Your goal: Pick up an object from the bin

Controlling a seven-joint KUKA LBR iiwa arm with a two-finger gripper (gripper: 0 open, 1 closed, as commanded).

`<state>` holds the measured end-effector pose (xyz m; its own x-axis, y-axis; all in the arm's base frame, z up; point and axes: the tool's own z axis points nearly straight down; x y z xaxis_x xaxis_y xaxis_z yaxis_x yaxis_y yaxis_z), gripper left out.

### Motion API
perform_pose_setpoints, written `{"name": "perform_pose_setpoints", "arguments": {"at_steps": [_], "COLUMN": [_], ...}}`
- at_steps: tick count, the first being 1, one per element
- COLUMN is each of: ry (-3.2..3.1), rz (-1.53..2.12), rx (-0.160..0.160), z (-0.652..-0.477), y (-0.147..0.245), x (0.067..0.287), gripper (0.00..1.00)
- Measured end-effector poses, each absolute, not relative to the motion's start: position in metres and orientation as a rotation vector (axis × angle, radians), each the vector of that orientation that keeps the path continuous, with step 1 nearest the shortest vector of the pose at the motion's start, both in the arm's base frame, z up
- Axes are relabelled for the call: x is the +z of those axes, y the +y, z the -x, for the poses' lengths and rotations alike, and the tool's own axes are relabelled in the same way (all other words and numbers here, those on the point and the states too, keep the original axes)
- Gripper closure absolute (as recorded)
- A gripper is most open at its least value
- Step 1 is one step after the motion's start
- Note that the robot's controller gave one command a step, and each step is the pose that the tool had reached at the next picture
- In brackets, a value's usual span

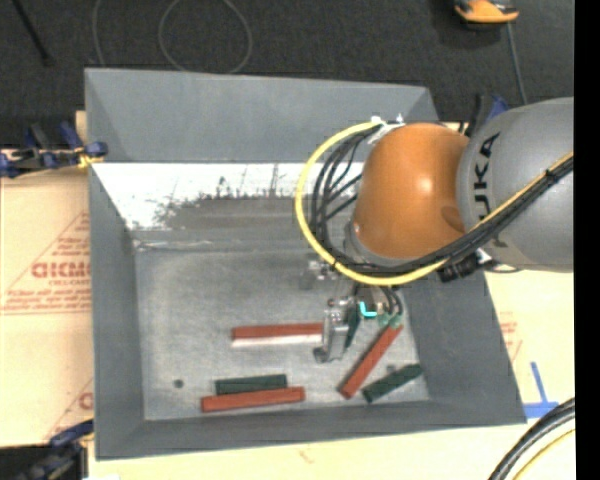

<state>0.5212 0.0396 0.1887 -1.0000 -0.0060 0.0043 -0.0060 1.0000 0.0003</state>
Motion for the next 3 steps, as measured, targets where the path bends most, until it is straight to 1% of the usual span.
{"name": "perform_pose_setpoints", "arguments": {"at_steps": [1, 2, 3], "ry": [-3.136, -3.144, -3.145], "rz": [-0.148, -0.143, -0.191], "rx": [0.002, 0.000, 0.002], "z": [-0.549, -0.551, -0.504], "y": [0.020, 0.021, 0.024], "x": [0.067, 0.071, 0.215], "gripper": [0.00, 1.00, 1.00]}}
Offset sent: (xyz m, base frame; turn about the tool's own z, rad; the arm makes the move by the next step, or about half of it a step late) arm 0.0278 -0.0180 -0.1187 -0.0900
